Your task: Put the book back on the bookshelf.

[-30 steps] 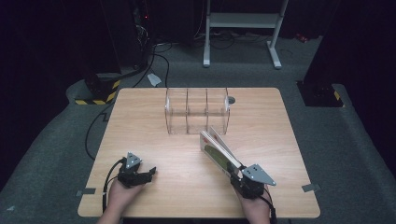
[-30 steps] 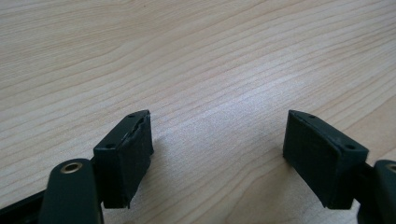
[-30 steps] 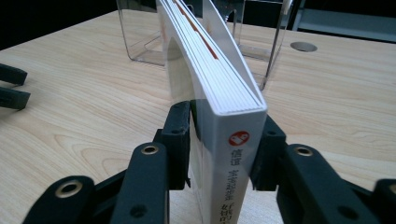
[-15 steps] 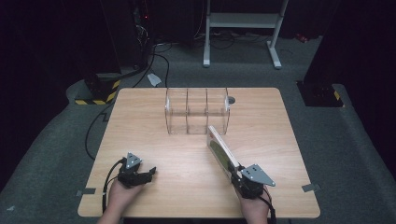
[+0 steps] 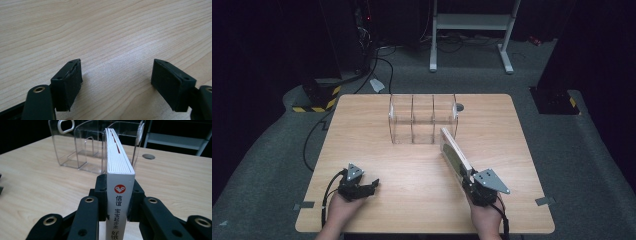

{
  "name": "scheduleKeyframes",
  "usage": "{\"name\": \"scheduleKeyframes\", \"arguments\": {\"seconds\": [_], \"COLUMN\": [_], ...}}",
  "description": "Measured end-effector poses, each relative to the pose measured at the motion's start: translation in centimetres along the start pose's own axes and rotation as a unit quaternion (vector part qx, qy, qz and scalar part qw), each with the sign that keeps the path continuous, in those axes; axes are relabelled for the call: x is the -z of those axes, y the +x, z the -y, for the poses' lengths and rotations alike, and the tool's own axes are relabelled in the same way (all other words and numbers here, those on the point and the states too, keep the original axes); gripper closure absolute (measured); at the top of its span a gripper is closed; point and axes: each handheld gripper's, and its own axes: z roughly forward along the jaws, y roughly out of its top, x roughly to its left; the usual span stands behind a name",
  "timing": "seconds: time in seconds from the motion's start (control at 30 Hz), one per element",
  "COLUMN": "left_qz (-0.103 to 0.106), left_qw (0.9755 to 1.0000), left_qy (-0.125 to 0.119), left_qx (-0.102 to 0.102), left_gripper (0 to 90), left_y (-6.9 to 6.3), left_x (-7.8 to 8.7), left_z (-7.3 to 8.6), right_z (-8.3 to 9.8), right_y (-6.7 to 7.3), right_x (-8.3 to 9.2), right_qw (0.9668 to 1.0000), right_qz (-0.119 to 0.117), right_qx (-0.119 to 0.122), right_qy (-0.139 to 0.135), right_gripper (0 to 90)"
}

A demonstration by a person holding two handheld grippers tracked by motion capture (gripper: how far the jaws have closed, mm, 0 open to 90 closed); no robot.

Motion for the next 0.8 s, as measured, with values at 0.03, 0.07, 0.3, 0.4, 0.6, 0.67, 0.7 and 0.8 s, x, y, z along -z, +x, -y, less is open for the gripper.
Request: {"name": "scheduleKeyframes", "arguments": {"seconds": [0.03,0.07,0.3,0.4,0.6,0.67,0.7,0.8], "left_qz": [0.0,0.0,0.001,0.001,0.001,-0.001,-0.001,-0.001], "left_qw": [1.0,1.0,1.0,1.0,1.0,1.0,1.0,1.0], "left_qy": [0.0,0.0,0.0,0.0,0.0,-0.001,-0.001,-0.001], "left_qx": [0.0,0.0,0.002,0.002,0.002,0.003,0.003,0.003], "left_gripper": [24.6,24.6,24.8,24.9,25.0,25.2,25.3,25.3], "left_y": [0.0,0.0,0.0,0.0,0.0,0.0,0.0,0.0], "left_x": [0.0,0.0,0.0,0.0,0.0,0.0,0.0,0.0], "left_z": [0.0,0.0,0.0,0.0,0.0,0.0,0.0,0.0], "right_z": [-0.2,-0.5,-2.4,-3.0,-3.8,-4.0,-4.2,-4.6], "right_y": [-0.1,-0.1,-0.2,-0.5,-0.6,-0.6,-0.6,-0.5], "right_x": [-0.2,-0.4,-2.8,-3.9,-6.3,-6.9,-7.2,-8.1], "right_qw": [1.0,0.9999,0.9997,0.9997,0.9992,0.999,0.9989,0.9985], "right_qz": [0.005,0.009,0.02,0.024,0.037,0.042,0.043,0.052], "right_qx": [0.0,-0.002,0.004,0.001,-0.01,-0.01,-0.012,-0.01], "right_qy": [-0.002,-0.007,-0.012,-0.011,-0.011,-0.013,-0.013,-0.014], "right_gripper": [75.4,75.4,75.3,75.2,75.2,75.2,75.2,75.2]}}
